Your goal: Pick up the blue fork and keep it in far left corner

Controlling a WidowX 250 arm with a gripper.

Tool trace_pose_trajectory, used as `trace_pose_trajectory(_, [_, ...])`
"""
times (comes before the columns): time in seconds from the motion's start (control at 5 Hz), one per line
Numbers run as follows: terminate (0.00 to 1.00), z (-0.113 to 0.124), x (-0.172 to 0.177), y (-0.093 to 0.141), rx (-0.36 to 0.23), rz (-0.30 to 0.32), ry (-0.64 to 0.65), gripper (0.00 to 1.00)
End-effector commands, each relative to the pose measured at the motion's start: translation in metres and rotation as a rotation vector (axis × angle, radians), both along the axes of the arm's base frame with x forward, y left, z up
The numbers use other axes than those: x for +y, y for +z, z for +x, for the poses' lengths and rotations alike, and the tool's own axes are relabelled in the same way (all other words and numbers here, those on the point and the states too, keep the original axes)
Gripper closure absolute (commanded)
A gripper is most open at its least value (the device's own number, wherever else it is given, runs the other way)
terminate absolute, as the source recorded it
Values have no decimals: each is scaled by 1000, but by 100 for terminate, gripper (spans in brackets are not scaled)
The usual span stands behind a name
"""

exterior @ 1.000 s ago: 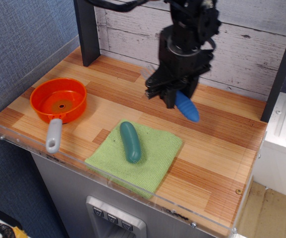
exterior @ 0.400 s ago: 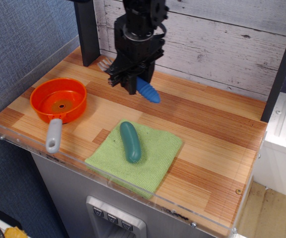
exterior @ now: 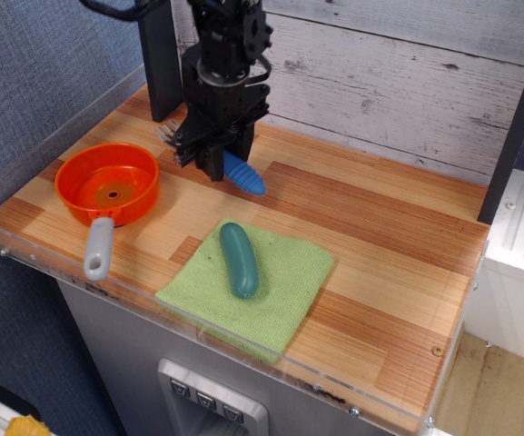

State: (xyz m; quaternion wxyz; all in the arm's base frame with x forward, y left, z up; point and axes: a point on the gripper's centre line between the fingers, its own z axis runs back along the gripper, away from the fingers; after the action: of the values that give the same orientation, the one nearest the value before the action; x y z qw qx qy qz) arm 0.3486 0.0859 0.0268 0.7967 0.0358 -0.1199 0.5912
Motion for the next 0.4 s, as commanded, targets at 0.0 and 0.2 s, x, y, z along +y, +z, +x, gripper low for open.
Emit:
trace_pose_trajectory(0.0, [0, 0, 4, 6, -36, 7, 19, 100])
trace_pose_trajectory(0.2, [0, 2, 8, 7, -44, 15, 34, 100])
